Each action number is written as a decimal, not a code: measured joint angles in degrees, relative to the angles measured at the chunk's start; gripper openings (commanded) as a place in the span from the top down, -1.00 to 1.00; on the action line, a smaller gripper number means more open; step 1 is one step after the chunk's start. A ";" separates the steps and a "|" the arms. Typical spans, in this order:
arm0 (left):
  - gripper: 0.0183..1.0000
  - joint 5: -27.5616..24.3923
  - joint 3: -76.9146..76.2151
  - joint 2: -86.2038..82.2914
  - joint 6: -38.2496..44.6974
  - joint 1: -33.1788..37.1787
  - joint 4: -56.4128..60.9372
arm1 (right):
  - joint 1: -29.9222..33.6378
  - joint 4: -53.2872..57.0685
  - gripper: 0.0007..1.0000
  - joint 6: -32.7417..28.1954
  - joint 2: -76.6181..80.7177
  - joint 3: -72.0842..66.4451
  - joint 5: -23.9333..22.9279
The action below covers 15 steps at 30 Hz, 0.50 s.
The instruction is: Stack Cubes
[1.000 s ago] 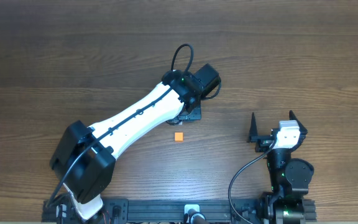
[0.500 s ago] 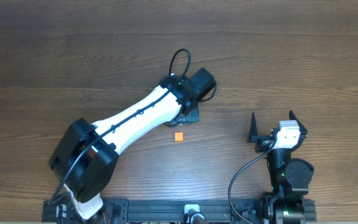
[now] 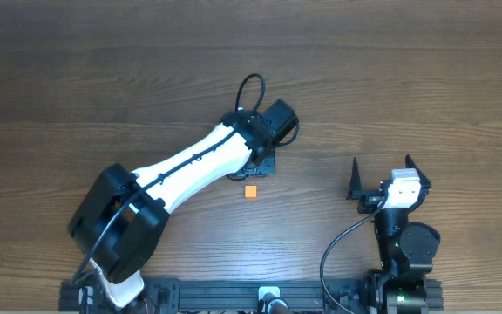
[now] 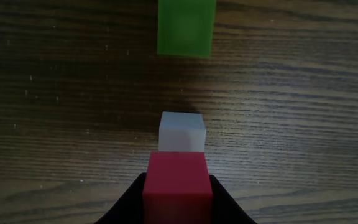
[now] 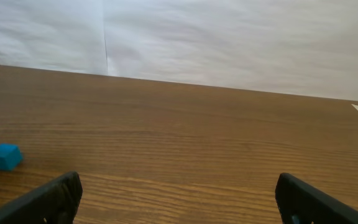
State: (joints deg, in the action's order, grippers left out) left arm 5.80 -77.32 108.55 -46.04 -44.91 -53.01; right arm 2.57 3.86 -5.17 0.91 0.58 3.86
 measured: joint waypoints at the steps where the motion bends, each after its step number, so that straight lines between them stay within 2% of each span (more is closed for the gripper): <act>1: 0.74 0.00 0.00 0.00 0.00 0.04 0.00 | 0.00 0.00 -0.99 0.04 0.00 0.00 0.00; 15: 0.75 -0.20 0.00 0.00 0.85 1.07 1.11 | 0.00 0.00 -0.98 0.02 0.00 0.00 0.00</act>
State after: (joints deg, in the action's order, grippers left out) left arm 5.61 -77.32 108.55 -45.19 -43.83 -51.90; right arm 2.57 3.86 -5.15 0.91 0.58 3.86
